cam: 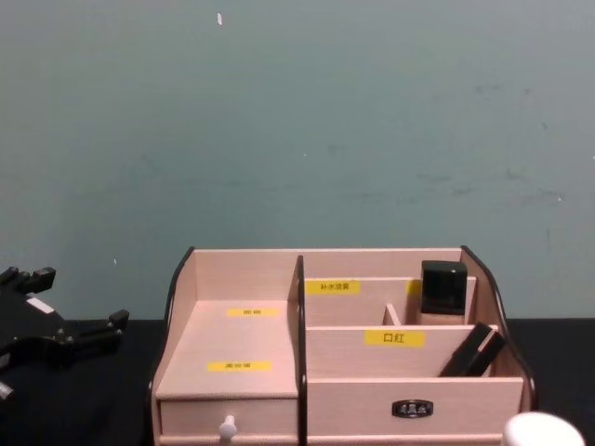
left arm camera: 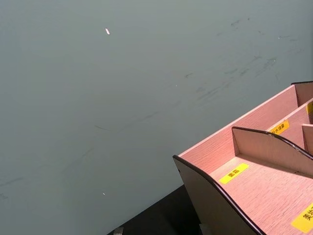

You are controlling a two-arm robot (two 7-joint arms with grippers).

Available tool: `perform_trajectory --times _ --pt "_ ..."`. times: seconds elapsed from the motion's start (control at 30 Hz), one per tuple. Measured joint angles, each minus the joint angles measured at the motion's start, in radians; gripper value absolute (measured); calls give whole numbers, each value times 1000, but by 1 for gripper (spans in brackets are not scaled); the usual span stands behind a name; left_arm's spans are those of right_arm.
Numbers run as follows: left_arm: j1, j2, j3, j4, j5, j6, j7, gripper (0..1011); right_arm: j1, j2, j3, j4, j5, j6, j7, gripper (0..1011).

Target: Pick up the facial cleanser and watermelon frost from the table and place them into the tiered storage box.

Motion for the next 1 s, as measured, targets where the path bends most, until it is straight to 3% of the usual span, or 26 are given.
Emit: perform_trajectory --times 1.0 --pt "0 0 0 0 0 0 0 1001 39 -81 -13 57 -79 43 37 1002"
